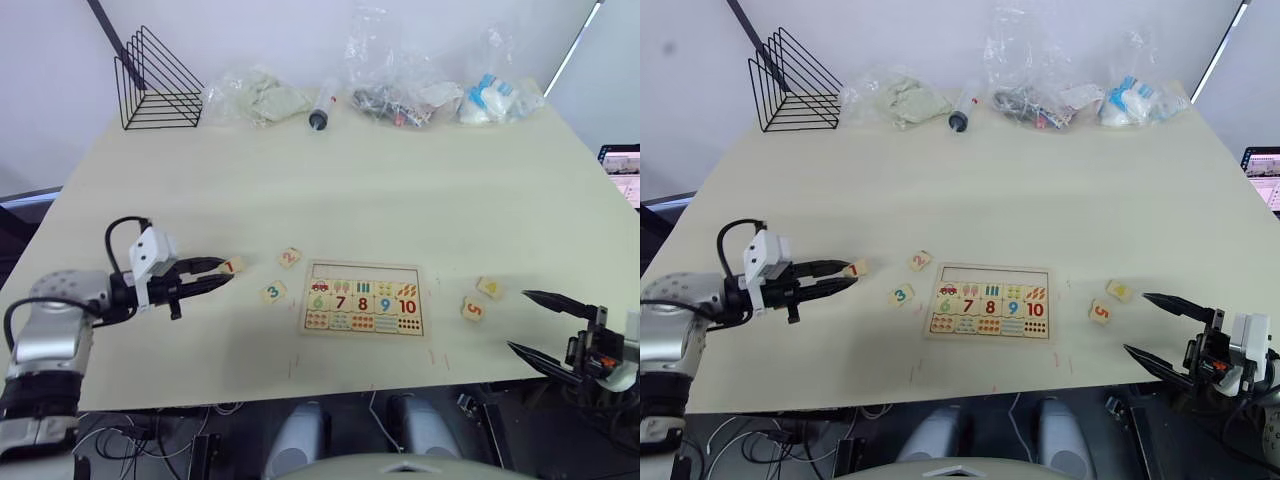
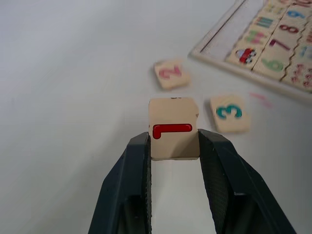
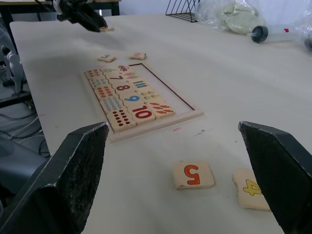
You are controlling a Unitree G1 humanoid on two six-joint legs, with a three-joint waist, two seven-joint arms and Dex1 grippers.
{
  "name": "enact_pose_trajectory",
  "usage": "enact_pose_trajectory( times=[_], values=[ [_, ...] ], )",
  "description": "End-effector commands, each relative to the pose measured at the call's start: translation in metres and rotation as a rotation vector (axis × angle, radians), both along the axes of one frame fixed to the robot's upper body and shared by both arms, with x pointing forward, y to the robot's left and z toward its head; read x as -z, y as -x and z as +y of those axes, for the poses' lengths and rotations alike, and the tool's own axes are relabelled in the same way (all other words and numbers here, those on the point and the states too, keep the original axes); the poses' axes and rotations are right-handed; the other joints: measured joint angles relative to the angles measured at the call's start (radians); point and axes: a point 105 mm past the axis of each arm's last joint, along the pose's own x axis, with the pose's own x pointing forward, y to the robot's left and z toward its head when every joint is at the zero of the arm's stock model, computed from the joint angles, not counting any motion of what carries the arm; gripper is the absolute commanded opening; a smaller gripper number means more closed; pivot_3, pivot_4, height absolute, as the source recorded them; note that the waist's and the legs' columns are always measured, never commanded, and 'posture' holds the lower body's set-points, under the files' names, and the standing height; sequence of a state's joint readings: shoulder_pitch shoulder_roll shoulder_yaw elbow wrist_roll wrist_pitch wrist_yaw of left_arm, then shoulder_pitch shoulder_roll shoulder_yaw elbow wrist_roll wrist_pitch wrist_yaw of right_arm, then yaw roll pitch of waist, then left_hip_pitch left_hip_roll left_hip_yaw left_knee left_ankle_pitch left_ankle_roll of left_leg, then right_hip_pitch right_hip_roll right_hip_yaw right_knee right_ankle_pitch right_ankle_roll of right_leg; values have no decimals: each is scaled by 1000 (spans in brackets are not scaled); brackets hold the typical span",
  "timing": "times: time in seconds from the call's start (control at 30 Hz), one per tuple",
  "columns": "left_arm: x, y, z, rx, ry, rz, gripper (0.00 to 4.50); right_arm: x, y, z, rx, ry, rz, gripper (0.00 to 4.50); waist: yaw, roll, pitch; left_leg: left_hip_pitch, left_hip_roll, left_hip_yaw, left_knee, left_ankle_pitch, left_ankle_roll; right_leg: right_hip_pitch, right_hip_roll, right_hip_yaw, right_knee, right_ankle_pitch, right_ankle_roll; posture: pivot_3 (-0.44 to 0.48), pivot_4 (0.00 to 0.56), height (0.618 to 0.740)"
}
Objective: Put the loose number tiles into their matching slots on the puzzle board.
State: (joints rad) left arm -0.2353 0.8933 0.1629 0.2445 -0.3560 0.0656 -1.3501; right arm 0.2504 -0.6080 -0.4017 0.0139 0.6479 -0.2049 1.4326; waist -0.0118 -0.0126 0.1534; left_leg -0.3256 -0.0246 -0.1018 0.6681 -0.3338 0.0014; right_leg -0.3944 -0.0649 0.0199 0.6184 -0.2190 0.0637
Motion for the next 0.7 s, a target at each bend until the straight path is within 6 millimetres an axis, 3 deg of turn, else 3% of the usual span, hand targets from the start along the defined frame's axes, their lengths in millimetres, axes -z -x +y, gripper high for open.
enact_pose_trajectory(
  times=[0.03,0.27,0.43,0.7],
  values=[
    [-15,-4,-17,101,-50,-23,921,-8,2,2,-7,-1,-48,4500,-1,0,0,0,0,0,0,0,0,0,0,0,0,0,0,0,150,740],
    [-29,-14,-70,319,-136,-33,921,-9,3,3,5,-6,-55,4500,1,0,0,-1,-1,1,0,0,0,0,0,-1,-1,0,0,0,150,740],
    [-26,-17,-98,404,-165,-17,921,-11,5,4,17,-7,-58,4500,-1,-1,0,-1,-1,3,0,0,0,0,1,-1,-1,0,0,0,150,740],
    [-19,-24,-124,412,-227,3,921,-14,5,4,40,-7,-68,4500,-1,-1,0,-1,-1,3,1,0,0,0,1,0,0,0,0,0,150,740]
  ],
)
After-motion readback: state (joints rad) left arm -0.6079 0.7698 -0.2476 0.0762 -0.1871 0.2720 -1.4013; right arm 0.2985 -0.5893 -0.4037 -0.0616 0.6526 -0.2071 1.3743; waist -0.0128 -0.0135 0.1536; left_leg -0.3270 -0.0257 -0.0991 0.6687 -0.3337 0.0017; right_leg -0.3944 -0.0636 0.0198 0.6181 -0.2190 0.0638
